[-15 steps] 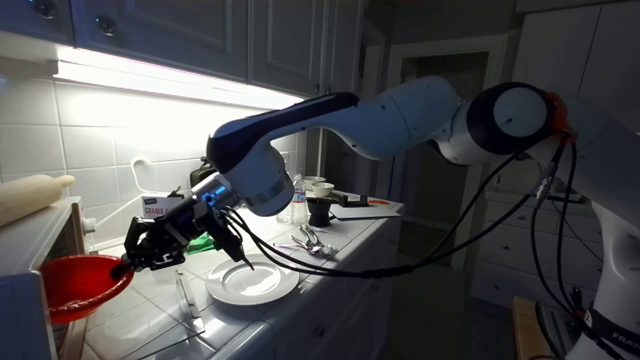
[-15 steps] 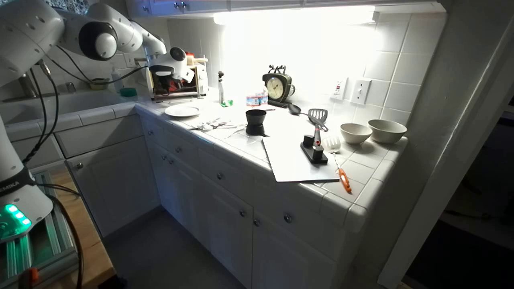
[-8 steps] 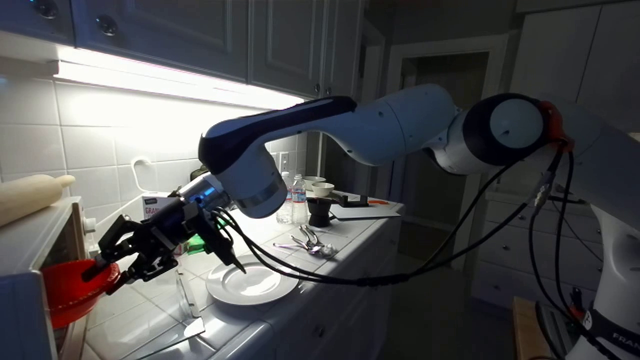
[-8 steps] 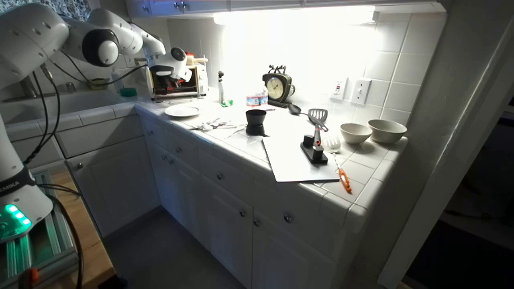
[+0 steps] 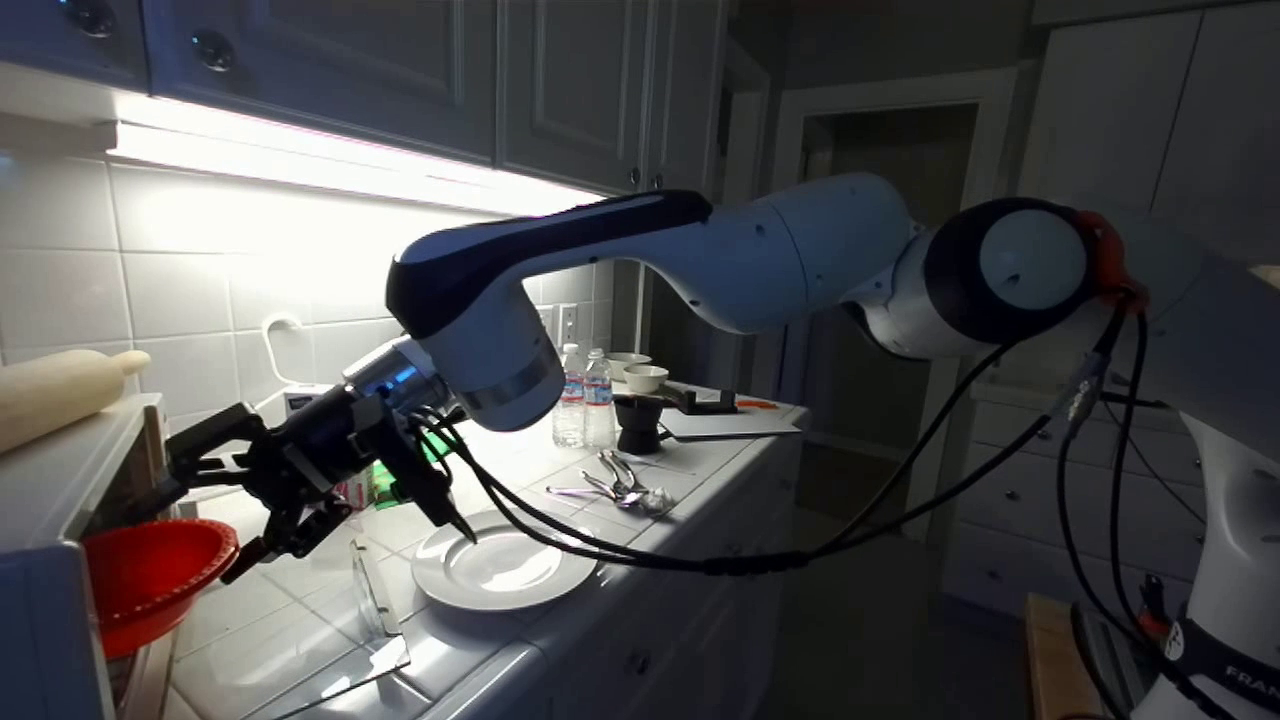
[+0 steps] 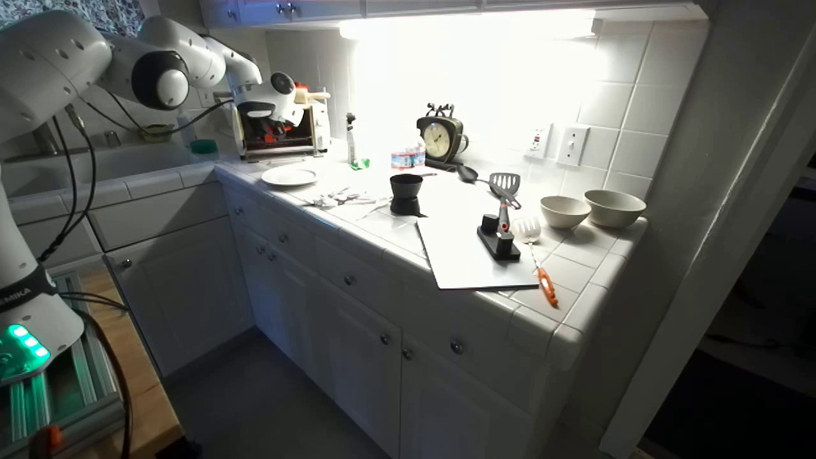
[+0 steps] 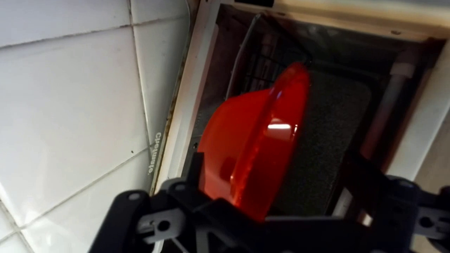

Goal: Pick up the red bowl and put it in the microwave

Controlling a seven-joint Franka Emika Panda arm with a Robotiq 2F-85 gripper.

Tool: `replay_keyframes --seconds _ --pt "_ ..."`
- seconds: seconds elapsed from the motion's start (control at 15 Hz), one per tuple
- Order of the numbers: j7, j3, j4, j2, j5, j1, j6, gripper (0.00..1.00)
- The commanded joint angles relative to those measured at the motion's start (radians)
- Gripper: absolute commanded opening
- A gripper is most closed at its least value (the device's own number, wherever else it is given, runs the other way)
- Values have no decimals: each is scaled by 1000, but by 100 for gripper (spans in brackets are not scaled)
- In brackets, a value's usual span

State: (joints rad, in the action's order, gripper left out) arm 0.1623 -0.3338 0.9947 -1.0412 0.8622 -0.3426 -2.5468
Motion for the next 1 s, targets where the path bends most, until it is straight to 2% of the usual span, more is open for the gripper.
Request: replay_keyframes --seconds 0.0,0.13,0.2,0.27,0.67,0.93 --pt "-16 17 -31 0 -17 -14 -6 100" --pt "-29 27 -9 19 -19 -15 -12 100" --pt "-36 33 3 28 -18 -15 -14 75" --pt "-41 37 15 38 -17 -15 -18 74" --pt "-53 73 61 85 -18 -20 -17 30" --pt "-77 85 62 73 -14 -29 1 2"
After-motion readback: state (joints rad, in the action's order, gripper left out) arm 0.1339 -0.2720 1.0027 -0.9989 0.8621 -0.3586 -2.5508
